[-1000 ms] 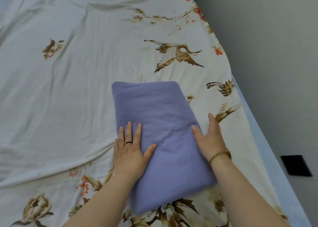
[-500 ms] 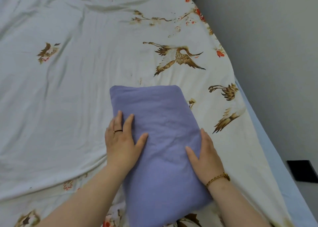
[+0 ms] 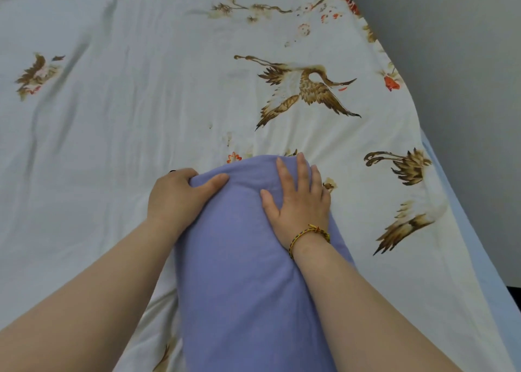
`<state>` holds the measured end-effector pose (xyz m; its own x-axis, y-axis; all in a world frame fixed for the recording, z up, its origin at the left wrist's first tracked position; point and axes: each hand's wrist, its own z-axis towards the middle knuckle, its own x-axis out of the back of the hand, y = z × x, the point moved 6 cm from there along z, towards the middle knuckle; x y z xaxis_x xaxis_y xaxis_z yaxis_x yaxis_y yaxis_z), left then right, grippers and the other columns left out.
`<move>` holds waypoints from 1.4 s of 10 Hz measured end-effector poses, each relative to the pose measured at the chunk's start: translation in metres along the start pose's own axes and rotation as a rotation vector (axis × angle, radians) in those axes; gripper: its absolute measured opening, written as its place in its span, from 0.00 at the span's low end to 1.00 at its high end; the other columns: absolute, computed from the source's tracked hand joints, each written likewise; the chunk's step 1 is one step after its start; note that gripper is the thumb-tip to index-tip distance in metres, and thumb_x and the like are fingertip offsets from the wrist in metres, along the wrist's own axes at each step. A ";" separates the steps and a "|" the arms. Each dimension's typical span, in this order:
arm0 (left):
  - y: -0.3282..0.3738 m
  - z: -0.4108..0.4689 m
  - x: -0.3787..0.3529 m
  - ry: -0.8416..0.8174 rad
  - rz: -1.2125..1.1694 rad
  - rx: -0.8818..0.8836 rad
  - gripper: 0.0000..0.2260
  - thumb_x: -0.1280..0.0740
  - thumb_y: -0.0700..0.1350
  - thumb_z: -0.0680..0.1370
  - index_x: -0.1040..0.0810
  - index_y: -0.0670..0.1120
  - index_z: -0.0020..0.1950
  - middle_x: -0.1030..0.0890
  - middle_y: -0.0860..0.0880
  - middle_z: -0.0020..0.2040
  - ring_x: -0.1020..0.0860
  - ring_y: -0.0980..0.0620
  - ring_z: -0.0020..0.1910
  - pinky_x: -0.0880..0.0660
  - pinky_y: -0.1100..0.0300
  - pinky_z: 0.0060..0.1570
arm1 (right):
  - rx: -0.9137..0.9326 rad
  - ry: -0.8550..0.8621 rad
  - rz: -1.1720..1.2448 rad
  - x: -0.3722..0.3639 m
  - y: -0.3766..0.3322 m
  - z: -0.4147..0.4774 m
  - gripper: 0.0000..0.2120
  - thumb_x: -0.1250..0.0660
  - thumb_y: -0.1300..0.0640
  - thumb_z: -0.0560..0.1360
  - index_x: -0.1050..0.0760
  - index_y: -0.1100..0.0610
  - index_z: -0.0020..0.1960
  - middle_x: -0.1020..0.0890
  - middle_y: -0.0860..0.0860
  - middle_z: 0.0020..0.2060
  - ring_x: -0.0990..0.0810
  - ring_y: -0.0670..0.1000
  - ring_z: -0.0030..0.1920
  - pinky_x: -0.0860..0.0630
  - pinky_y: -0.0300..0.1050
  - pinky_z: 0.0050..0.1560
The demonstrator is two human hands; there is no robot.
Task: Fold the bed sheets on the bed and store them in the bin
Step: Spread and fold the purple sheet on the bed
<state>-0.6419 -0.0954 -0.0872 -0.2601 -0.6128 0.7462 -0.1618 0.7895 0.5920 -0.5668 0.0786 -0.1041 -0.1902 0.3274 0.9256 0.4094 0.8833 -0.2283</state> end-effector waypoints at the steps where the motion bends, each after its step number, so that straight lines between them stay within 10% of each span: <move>1: 0.001 0.001 0.001 0.013 -0.037 -0.002 0.22 0.31 0.56 0.72 0.36 0.43 0.29 0.34 0.47 0.27 0.35 0.49 0.28 0.40 0.57 0.30 | 0.005 -0.003 0.012 0.000 0.002 0.000 0.41 0.69 0.33 0.63 0.60 0.42 0.74 0.63 0.46 0.75 0.60 0.54 0.75 0.54 0.53 0.73; 3: 0.001 -0.009 0.003 -0.020 -0.127 -0.014 0.13 0.31 0.52 0.73 0.27 0.45 0.37 0.25 0.48 0.37 0.29 0.50 0.37 0.35 0.59 0.35 | 0.047 -0.029 0.091 0.011 0.006 -0.005 0.35 0.55 0.35 0.72 0.59 0.46 0.75 0.60 0.47 0.76 0.58 0.52 0.76 0.53 0.49 0.73; 5: -0.027 -0.057 0.005 -0.082 -0.450 0.092 0.44 0.26 0.57 0.62 0.40 0.50 0.73 0.34 0.51 0.71 0.32 0.50 0.67 0.34 0.57 0.64 | -0.134 -0.041 0.433 0.017 0.059 -0.090 0.37 0.36 0.47 0.74 0.51 0.53 0.75 0.41 0.51 0.73 0.41 0.51 0.72 0.41 0.43 0.69; 7: -0.053 -0.146 -0.030 -0.330 -0.811 0.343 0.41 0.23 0.59 0.50 0.25 0.47 0.60 0.19 0.48 0.56 0.19 0.50 0.49 0.24 0.58 0.44 | -0.471 -0.252 0.823 0.002 0.099 -0.150 0.20 0.31 0.51 0.72 0.30 0.57 0.60 0.23 0.54 0.59 0.23 0.53 0.52 0.28 0.45 0.53; 8: -0.062 -0.183 -0.045 -0.446 -0.920 0.518 0.24 0.25 0.54 0.66 0.24 0.46 0.58 0.18 0.47 0.51 0.19 0.48 0.47 0.24 0.55 0.39 | -0.459 -0.380 0.901 0.002 0.100 -0.153 0.13 0.32 0.50 0.73 0.28 0.55 0.53 0.21 0.53 0.51 0.22 0.52 0.46 0.28 0.45 0.49; 9: -0.067 -0.192 -0.049 -0.470 -0.938 0.607 0.16 0.31 0.50 0.70 0.24 0.44 0.55 0.18 0.45 0.51 0.20 0.46 0.48 0.26 0.53 0.40 | -0.462 -0.363 0.972 -0.003 0.102 -0.154 0.15 0.32 0.50 0.73 0.28 0.56 0.56 0.22 0.53 0.52 0.21 0.52 0.47 0.25 0.46 0.49; 11: -0.057 -0.194 -0.049 -0.415 -1.006 0.598 0.08 0.33 0.47 0.73 0.24 0.45 0.49 0.19 0.46 0.47 0.21 0.47 0.45 0.27 0.53 0.39 | -0.752 0.358 1.383 -0.010 0.140 -0.197 0.22 0.36 0.57 0.76 0.34 0.62 0.67 0.26 0.55 0.60 0.25 0.53 0.57 0.29 0.46 0.60; 12: -0.049 -0.203 -0.050 -0.390 -1.049 0.591 0.06 0.33 0.47 0.74 0.24 0.46 0.47 0.19 0.47 0.47 0.21 0.48 0.45 0.26 0.54 0.40 | -0.928 0.569 1.624 -0.025 0.129 -0.260 0.35 0.28 0.39 0.63 0.30 0.61 0.60 0.23 0.49 0.47 0.24 0.45 0.47 0.27 0.39 0.48; 13: -0.045 -0.213 -0.052 -0.389 -1.074 0.606 0.07 0.33 0.48 0.74 0.24 0.47 0.48 0.19 0.47 0.48 0.21 0.49 0.45 0.26 0.54 0.40 | -1.008 0.240 1.941 -0.062 0.075 -0.288 0.63 0.28 0.29 0.26 0.30 0.57 0.57 0.22 0.51 0.45 0.23 0.50 0.44 0.26 0.43 0.43; 14: -0.038 -0.225 -0.055 -0.384 -1.093 0.609 0.07 0.33 0.49 0.74 0.24 0.47 0.49 0.18 0.48 0.45 0.21 0.49 0.44 0.27 0.54 0.39 | -0.911 -0.022 2.087 -0.067 0.036 -0.278 0.64 0.26 0.31 0.28 0.28 0.53 0.62 0.18 0.52 0.52 0.19 0.53 0.49 0.22 0.45 0.36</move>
<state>-0.4076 -0.0989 -0.0820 0.0422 -0.9739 -0.2230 -0.8362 -0.1566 0.5256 -0.2914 -0.0052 -0.0905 0.8943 0.2946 -0.3368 0.1499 -0.9064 -0.3949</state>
